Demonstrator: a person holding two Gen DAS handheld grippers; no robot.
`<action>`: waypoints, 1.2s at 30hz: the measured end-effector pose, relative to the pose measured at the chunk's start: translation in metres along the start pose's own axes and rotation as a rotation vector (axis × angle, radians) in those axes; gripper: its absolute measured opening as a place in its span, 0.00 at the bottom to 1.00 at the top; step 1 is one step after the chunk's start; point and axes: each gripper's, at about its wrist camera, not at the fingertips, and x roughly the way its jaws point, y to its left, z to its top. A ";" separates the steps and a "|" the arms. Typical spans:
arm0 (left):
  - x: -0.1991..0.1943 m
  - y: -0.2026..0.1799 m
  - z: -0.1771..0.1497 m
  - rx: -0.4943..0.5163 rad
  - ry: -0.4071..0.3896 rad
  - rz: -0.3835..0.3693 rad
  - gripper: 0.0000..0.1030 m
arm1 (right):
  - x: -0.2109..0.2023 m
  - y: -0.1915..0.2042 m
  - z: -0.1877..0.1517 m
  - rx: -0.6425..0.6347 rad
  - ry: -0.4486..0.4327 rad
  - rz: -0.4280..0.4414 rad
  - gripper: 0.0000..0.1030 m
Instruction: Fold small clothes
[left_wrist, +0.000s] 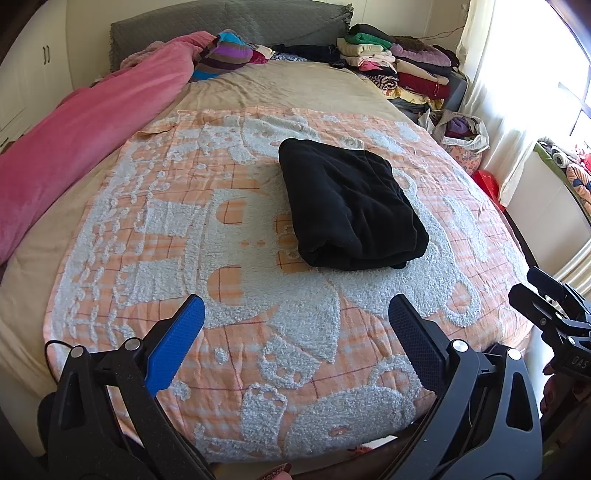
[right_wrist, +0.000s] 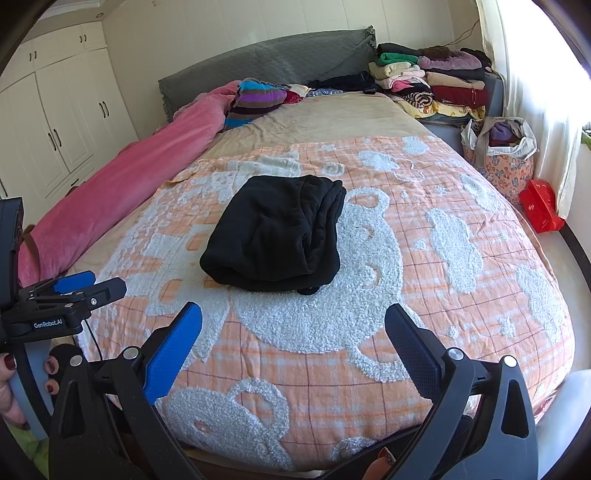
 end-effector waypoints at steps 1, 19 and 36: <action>0.001 -0.002 -0.001 -0.002 0.000 0.002 0.91 | 0.000 0.001 0.000 0.002 0.000 0.000 0.96; 0.005 -0.002 -0.002 -0.006 0.018 0.068 0.91 | 0.000 0.000 -0.001 0.009 -0.001 -0.007 0.96; -0.047 0.203 0.071 -0.368 -0.142 0.378 0.91 | -0.088 -0.214 -0.009 0.474 -0.214 -0.412 0.96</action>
